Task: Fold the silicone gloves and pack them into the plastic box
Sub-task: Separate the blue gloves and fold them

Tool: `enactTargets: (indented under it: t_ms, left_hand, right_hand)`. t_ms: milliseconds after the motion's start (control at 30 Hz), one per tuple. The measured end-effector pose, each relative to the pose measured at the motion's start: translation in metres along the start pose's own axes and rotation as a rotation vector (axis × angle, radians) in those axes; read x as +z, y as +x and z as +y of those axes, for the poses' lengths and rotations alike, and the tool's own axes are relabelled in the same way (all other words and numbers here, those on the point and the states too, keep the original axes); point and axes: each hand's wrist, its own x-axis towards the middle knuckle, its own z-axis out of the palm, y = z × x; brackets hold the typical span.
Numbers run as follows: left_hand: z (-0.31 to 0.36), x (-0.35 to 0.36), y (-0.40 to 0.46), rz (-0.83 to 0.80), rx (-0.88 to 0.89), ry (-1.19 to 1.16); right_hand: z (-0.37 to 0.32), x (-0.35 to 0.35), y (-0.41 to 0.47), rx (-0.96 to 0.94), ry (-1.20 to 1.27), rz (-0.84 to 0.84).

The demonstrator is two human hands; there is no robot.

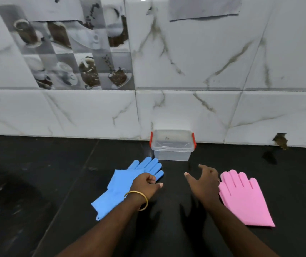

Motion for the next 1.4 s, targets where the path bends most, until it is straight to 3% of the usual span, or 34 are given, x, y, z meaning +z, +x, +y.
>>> enactTargets:
  t_ms: [167, 267, 367, 567, 733, 933, 1033, 1167, 1400]
  left_hand:
    - [-0.041, -0.062, 0.029, 0.115, -0.064, -0.023]
    - [-0.068, -0.091, 0.040, 0.216, -0.166, 0.103]
    - [-0.088, -0.105, 0.044, 0.162, -0.250, 0.106]
    - [-0.101, -0.104, 0.053, 0.101, -0.297, -0.056]
    - [-0.114, -0.104, 0.068, 0.126, -0.322, -0.167]
    - [-0.126, -0.104, 0.082, 0.080, -0.318, -0.213]
    - [-0.128, -0.106, 0.083, 0.038, -0.319, -0.183]
    - [-0.125, -0.110, 0.081, -0.006, -0.282, -0.112]
    - [-0.123, -0.112, 0.077, 0.060, -0.108, -0.042]
  right_hand:
    - [-0.048, 0.043, -0.033, -0.190, -0.085, -0.198]
    - [-0.065, 0.069, -0.052, -0.287, -0.083, -0.392]
    - [-0.076, 0.091, -0.066, -0.392, -0.174, -0.586]
    - [-0.081, 0.122, -0.077, -0.693, -0.595, -0.592]
    - [-0.089, 0.128, -0.071, -0.793, -0.693, -0.583]
    - [-0.111, 0.110, -0.049, -0.575, -0.360, -0.647]
    - [-0.122, 0.100, -0.029, -0.463, -0.124, -0.533]
    - [-0.135, 0.096, 0.002, -0.144, 0.240, -0.375]
    - [-0.145, 0.093, 0.036, -0.124, 0.240, -0.190]
